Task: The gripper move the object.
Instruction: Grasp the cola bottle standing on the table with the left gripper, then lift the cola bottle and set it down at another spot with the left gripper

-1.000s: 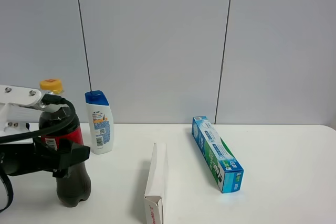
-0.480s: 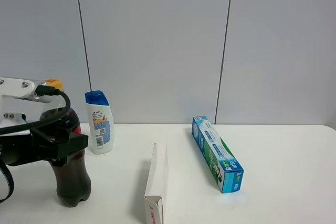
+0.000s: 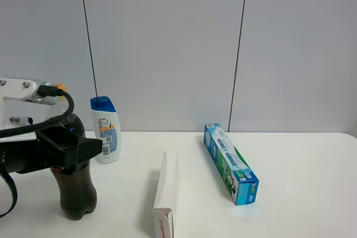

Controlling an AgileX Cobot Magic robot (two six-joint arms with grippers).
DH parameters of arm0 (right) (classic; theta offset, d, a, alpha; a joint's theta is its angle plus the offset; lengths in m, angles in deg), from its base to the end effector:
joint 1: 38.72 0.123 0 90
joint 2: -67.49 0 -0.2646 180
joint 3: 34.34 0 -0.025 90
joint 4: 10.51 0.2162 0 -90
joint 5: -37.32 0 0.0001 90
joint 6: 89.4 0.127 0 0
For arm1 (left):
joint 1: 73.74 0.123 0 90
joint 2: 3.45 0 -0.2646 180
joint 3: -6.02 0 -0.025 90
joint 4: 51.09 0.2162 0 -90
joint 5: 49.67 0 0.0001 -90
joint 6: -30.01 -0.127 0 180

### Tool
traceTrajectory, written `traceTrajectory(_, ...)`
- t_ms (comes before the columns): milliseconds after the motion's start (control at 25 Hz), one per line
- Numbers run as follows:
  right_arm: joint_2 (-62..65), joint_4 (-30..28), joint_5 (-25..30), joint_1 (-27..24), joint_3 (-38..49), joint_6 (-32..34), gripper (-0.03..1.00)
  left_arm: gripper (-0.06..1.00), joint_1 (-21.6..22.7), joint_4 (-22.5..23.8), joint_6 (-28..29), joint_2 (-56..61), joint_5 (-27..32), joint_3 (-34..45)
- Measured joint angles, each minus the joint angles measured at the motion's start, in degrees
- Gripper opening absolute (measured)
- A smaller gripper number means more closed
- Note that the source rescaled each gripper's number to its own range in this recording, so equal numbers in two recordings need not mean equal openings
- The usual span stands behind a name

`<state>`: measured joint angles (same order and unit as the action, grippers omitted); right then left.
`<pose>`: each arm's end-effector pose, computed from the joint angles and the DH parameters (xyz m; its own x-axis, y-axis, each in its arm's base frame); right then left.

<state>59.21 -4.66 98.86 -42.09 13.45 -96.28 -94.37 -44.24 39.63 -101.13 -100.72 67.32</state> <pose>0.0164 0.0104 0.2441 -0.4581 -0.0441 -0.8878 -0.0536 0.9983 -0.0219 0.2358 -0.1014 0.1529 -0.3300 0.0259 -0.9436 0.4045 0.9071 -0.1165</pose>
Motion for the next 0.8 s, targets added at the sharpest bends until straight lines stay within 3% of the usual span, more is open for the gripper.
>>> traceTrajectory(120, 0.0, 0.0, 0.0, 0.0, 0.0, 0.0, 1.0, 0.99, 0.0, 0.0, 0.12, 0.0, 0.0, 0.0)
traceTrajectory(200, 0.0, 0.0, 0.0, 0.0, 0.0, 0.0, 1.0, 0.84, 0.0, 0.2, 0.12, 0.0, 0.0, 0.0)
traceTrajectory(280, 0.0, 0.0, 0.0, 0.0, 0.0, 0.0, 1.0, 0.52, 0.0, 0.4, 0.16, 0.0, 0.0, 0.0)
traceTrajectory(320, 0.0, 0.0, 0.0, 0.0, 0.0, 0.0, 1.0, 0.23, 0.0, 0.46, 0.16, 0.0, 0.0, 0.0)
traceTrajectory(360, 0.0, 0.0, 0.0, 0.0, 0.0, 0.0, 1.0, 0.03, 0.05, 0.58, -0.03, 0.0, 0.02, 0.0)
traceTrajectory(800, 0.0, 0.0, 0.0, 0.0, 0.0, 0.0, 1.0, 0.02, 0.05, 1.58, -0.41, 0.58, 0.16, 0.07)
